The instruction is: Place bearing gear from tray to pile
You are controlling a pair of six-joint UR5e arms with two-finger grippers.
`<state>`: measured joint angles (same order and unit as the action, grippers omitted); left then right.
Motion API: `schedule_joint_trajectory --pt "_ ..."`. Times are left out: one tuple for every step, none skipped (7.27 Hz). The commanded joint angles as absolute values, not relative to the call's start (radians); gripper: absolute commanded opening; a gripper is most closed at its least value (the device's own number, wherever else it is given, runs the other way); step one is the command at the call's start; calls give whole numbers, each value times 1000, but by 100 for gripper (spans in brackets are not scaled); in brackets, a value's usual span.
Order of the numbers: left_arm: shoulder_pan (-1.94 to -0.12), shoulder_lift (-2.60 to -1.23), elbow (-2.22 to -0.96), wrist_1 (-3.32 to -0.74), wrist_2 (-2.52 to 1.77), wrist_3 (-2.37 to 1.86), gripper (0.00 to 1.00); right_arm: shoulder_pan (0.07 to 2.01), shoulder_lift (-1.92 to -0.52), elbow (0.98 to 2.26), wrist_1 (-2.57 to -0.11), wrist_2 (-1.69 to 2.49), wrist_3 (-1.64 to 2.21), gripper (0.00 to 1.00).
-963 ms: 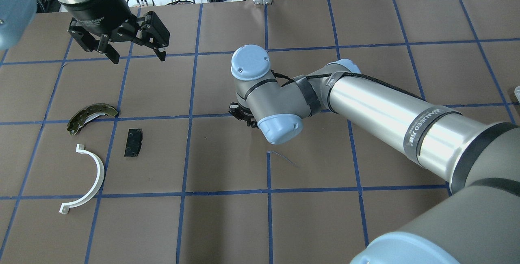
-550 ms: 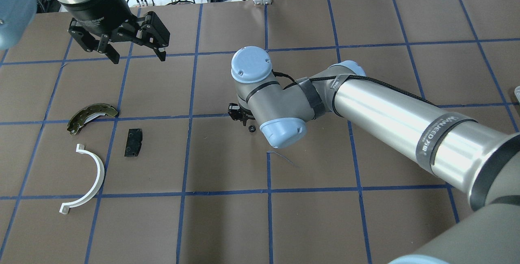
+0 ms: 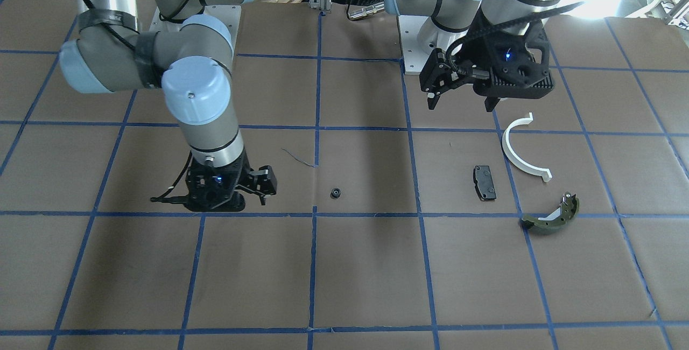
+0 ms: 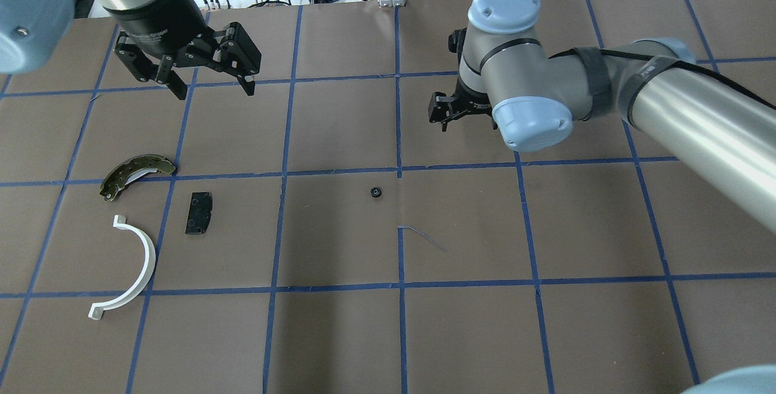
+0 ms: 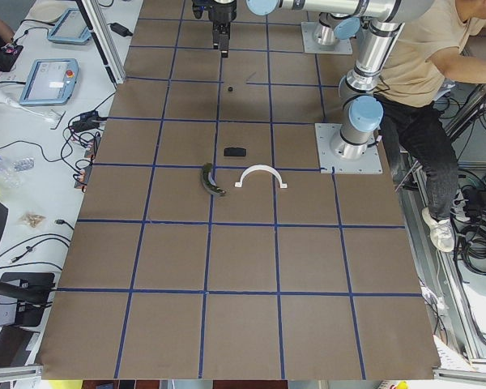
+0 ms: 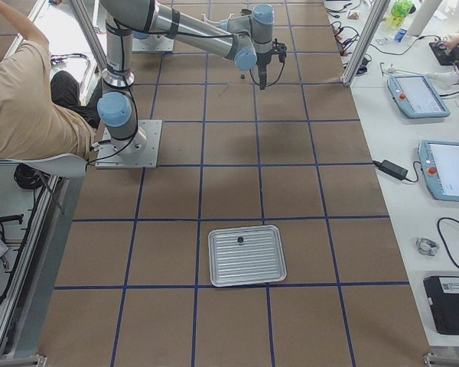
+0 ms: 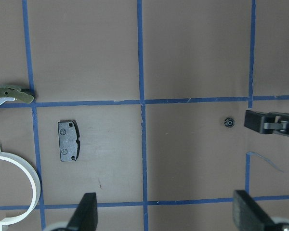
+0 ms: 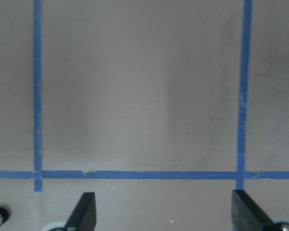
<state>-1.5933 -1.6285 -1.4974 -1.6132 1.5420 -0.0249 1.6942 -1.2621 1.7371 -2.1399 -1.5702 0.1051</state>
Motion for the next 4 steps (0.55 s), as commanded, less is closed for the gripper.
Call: schedule_joint_trajectory --pt "-1623 -1681 -1613 -1477 1540 -60 100 1532 -1340 1740 -2021 -1574 -131 100" --pt "-1661 -1716 -1679 -1360 1537 -84 100 1438 -1380 1740 -1964 -1574 -259 100" --pt "-1667 -1779 -1734 -1285 1536 -97 100 1333 -1417 1740 -1909 -1571 -426 100" --pt "-1696 -1825 -1750 -1194 1537 -112 100 1227 -1451 1741 -1867 -1571 -578 100"
